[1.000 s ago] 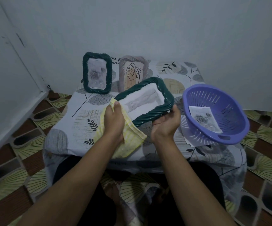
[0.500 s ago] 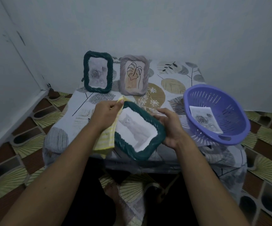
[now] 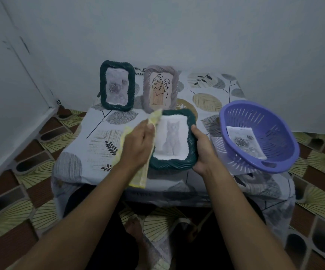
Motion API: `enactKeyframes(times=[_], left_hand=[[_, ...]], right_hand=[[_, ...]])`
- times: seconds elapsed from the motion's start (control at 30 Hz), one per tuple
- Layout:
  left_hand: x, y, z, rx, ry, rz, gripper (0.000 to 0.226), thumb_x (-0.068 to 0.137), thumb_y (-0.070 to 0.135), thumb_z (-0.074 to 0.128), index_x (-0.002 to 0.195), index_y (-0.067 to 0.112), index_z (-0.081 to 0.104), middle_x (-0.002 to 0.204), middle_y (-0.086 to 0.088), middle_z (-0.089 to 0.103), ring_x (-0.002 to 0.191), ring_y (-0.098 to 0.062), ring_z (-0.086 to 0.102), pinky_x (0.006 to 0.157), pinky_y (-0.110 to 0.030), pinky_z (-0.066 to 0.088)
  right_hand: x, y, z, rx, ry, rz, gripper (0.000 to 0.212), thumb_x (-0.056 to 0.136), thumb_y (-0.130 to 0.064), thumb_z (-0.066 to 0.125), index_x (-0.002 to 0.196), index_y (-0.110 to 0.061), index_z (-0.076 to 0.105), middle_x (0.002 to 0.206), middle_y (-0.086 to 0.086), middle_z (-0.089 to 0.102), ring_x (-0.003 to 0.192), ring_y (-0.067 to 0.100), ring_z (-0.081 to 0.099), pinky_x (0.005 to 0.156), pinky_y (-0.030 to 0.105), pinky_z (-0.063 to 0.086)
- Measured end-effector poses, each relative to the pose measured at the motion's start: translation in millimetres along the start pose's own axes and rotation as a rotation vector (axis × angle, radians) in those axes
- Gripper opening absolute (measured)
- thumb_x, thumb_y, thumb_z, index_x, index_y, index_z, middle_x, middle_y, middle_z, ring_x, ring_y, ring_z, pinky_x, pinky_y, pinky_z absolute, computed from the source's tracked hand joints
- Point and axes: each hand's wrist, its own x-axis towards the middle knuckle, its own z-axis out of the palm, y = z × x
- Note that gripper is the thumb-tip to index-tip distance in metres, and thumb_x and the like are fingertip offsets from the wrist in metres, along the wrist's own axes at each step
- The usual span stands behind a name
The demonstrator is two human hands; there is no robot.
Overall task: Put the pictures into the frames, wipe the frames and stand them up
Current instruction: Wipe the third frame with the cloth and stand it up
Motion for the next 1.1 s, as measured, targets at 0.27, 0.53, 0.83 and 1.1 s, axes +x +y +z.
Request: enactKeyframes(times=[0.27, 0.53, 0.83, 1.1], left_hand=[[-36, 3, 37, 0.218, -0.23, 0.406, 0.062, 0.104, 0.05, 0.013, 0.152, 0.019, 0.038, 0.159, -0.001, 0.035, 0.153, -0.013, 0.01, 0.125, -0.038, 0.005], [7, -2, 20, 0.452, -0.171, 0.117, 0.061, 0.094, 0.047, 0.007, 0.155, 0.047, 0.012, 0.167, 0.003, 0.004, 0.153, -0.032, -0.008, 0.121, -0.058, -0.005], [-23, 22, 41, 0.38, -0.228, 0.143, 0.072, 0.088, 0.054, -0.007, 0.158, 0.036, 0.002, 0.166, 0.011, -0.002, 0.153, -0.017, -0.009, 0.121, -0.05, -0.014], [8, 28, 40, 0.28, -0.299, -0.01, 0.051, 0.102, 0.05, 0.002, 0.151, 0.051, -0.012, 0.165, 0.013, -0.014, 0.151, -0.015, -0.019, 0.12, -0.055, -0.012]], right_hand=[[17, 0, 13, 0.387, -0.062, -0.154, 0.066, 0.103, -0.058, 0.028, 0.141, -0.011, 0.053, 0.135, 0.022, 0.06, 0.124, 0.038, 0.058, 0.1, 0.048, 0.049], [7, 19, 21, 0.486, -0.143, -0.193, 0.06, 0.104, -0.051, 0.028, 0.143, -0.011, 0.052, 0.142, 0.017, 0.056, 0.133, 0.037, 0.05, 0.115, 0.051, 0.035], [8, 24, 32, 0.345, 0.009, -0.239, 0.051, 0.104, -0.05, 0.034, 0.12, -0.014, 0.067, 0.117, 0.009, 0.072, 0.11, 0.025, 0.067, 0.099, 0.04, 0.051], [5, 33, 44, 0.33, -0.143, -0.165, 0.054, 0.102, -0.054, 0.036, 0.142, -0.021, 0.053, 0.142, 0.005, 0.058, 0.131, 0.025, 0.055, 0.11, 0.046, 0.041]])
